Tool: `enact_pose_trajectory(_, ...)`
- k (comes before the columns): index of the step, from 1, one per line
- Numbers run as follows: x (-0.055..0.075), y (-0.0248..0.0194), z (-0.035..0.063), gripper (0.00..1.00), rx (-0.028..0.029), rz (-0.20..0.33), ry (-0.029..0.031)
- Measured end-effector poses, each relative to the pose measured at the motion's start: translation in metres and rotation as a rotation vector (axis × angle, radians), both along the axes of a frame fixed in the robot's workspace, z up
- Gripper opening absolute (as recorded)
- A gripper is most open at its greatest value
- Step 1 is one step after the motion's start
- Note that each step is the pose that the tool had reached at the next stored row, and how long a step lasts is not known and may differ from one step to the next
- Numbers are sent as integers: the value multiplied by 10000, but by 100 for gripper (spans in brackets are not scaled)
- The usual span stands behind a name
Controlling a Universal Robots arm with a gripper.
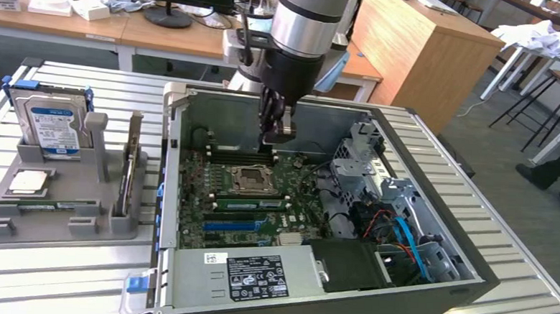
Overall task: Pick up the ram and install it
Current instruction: 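Press down the ram until it locks into place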
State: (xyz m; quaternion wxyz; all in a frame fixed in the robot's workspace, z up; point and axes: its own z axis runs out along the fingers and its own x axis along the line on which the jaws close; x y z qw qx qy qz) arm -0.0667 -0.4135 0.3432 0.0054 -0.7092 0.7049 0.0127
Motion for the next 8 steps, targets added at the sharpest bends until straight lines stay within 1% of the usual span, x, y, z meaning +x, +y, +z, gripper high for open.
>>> enact_pose_trajectory(7,188,3,0,10,-1,-1,6)
enact_pose_trajectory(8,194,3,0,10,-1,1,6)
